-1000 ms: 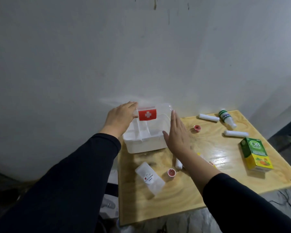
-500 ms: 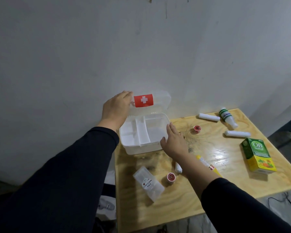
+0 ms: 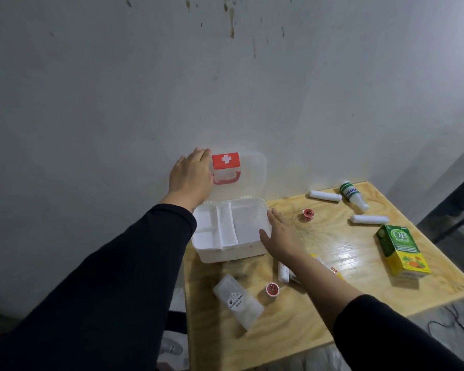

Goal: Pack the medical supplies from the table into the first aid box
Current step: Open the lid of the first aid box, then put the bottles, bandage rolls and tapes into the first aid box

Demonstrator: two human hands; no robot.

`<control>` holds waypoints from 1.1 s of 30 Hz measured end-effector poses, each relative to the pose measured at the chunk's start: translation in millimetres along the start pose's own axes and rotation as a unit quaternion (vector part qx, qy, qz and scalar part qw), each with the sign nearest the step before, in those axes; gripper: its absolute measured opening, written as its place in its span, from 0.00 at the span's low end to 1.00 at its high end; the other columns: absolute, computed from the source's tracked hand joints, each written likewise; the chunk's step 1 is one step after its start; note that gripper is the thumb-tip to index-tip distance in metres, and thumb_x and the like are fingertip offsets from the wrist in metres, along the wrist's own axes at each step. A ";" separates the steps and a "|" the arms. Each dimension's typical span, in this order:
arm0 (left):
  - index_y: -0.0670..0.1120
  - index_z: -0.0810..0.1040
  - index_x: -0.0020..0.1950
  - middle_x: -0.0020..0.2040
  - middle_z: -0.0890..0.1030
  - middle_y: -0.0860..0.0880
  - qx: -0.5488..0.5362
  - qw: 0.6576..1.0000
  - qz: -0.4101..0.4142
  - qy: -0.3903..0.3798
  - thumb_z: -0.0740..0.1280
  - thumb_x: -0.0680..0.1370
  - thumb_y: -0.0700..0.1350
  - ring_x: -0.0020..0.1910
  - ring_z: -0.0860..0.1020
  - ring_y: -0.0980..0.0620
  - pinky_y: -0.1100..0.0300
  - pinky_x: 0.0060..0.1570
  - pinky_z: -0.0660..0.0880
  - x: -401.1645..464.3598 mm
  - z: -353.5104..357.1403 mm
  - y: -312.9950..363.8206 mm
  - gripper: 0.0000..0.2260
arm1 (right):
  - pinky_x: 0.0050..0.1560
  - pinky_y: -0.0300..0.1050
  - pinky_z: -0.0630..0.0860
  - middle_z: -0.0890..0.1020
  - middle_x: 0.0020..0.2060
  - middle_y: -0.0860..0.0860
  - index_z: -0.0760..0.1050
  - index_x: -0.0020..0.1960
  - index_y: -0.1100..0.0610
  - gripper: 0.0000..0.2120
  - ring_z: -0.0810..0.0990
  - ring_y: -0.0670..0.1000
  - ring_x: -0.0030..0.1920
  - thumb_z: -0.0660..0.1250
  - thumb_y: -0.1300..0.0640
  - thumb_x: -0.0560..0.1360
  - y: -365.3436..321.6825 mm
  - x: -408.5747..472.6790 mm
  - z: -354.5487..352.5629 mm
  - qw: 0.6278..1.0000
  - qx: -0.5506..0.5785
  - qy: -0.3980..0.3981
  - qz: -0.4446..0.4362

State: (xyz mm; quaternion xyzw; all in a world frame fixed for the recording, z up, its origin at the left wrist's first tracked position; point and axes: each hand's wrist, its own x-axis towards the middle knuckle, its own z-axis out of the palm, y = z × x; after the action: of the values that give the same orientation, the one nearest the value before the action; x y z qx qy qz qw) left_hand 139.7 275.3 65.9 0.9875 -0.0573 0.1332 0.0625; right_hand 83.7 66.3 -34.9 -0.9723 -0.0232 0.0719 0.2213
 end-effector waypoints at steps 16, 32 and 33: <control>0.49 0.77 0.65 0.65 0.78 0.48 -0.070 0.951 0.130 -0.271 0.61 0.79 0.52 0.63 0.76 0.46 0.51 0.61 0.74 -56.7 27.1 133.3 0.17 | 0.69 0.53 0.69 0.69 0.72 0.54 0.63 0.73 0.55 0.26 0.66 0.56 0.72 0.59 0.49 0.78 100.1 -68.1 -74.4 0.986 -0.098 -0.026 0.130; 0.50 0.71 0.72 0.72 0.71 0.49 -0.135 0.931 0.078 -0.330 0.61 0.79 0.53 0.70 0.70 0.47 0.50 0.67 0.70 -43.8 120.3 308.3 0.21 | 0.57 0.54 0.73 0.72 0.62 0.55 0.67 0.66 0.57 0.31 0.71 0.58 0.63 0.68 0.41 0.70 284.7 -65.0 -97.3 0.963 0.018 0.047 0.265; 0.50 0.70 0.72 0.73 0.70 0.49 -0.135 0.930 0.079 -0.333 0.61 0.79 0.53 0.71 0.69 0.47 0.51 0.67 0.69 -42.8 124.9 316.6 0.21 | 0.58 0.54 0.73 0.72 0.62 0.55 0.66 0.65 0.57 0.32 0.71 0.58 0.63 0.69 0.40 0.69 289.7 -62.7 -94.2 0.958 0.042 0.057 0.277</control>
State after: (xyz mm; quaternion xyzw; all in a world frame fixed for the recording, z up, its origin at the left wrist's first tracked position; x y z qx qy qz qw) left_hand 89.5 -50.0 -30.8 0.9496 -0.1697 -0.2079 0.1617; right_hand 39.8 -239.7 -68.4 -0.9329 0.2624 0.0760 0.2347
